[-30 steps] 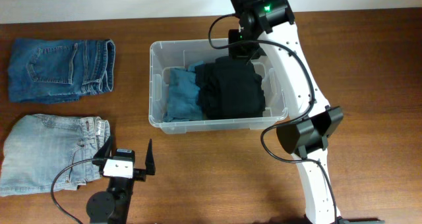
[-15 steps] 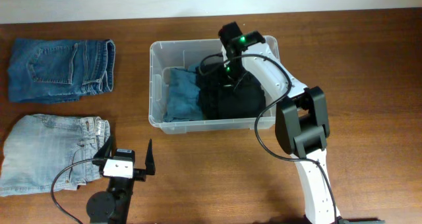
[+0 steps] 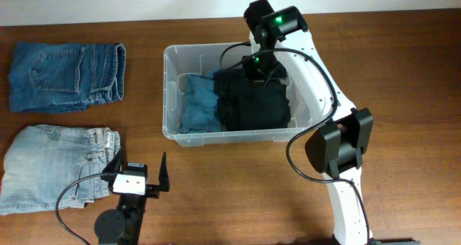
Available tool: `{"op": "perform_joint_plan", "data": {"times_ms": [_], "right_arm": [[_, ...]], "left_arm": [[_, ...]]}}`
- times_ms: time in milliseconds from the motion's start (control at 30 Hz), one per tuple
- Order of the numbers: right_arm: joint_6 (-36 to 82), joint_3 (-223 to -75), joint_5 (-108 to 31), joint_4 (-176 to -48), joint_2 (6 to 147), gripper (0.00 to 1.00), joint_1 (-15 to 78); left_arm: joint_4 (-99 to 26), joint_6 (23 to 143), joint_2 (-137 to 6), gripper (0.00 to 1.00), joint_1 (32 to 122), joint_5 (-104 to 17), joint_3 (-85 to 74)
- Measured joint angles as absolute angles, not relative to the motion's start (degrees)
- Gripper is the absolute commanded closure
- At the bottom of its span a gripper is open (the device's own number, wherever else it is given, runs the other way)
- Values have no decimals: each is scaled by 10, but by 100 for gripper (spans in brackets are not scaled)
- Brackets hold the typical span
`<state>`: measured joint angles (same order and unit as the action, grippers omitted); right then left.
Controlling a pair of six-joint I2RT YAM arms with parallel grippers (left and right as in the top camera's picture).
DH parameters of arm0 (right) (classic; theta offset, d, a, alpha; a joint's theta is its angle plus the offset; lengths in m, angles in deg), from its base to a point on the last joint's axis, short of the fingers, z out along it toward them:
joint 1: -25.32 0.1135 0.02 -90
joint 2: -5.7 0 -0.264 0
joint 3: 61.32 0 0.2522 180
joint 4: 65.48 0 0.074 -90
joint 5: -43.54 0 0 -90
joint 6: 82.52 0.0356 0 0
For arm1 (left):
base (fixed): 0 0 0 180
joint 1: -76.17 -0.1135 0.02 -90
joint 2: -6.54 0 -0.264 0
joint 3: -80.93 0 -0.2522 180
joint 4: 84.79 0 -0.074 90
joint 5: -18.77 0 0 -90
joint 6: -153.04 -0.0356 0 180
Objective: Pack container
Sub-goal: 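Press the stacked black garments flat with the right gripper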
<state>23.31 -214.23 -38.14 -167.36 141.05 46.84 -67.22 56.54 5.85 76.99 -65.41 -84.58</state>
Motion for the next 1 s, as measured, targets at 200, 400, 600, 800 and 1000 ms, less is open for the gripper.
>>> {"op": "perform_joint_plan", "data": {"times_ms": [200,400,600,800,1000], "right_arm": [[233,-2033,-389,-1623,1410,84,468],[234,-1906,-391,-1541,1406,85,468],[235,-1918,-391,-1548,1400,84,468],[236,-2037,-398,-1545,1400,78,468],[236,-2058,-402,-1483,1399,78,468]], "left_arm": [[-672,566,58,1,770,-654,-846],[-672,566,58,1,770,-654,-846],[-672,566,58,1,770,-654,-846],[-672,566,58,0,770,-654,-846],[-672,565,58,1,770,-654,-846]]}}
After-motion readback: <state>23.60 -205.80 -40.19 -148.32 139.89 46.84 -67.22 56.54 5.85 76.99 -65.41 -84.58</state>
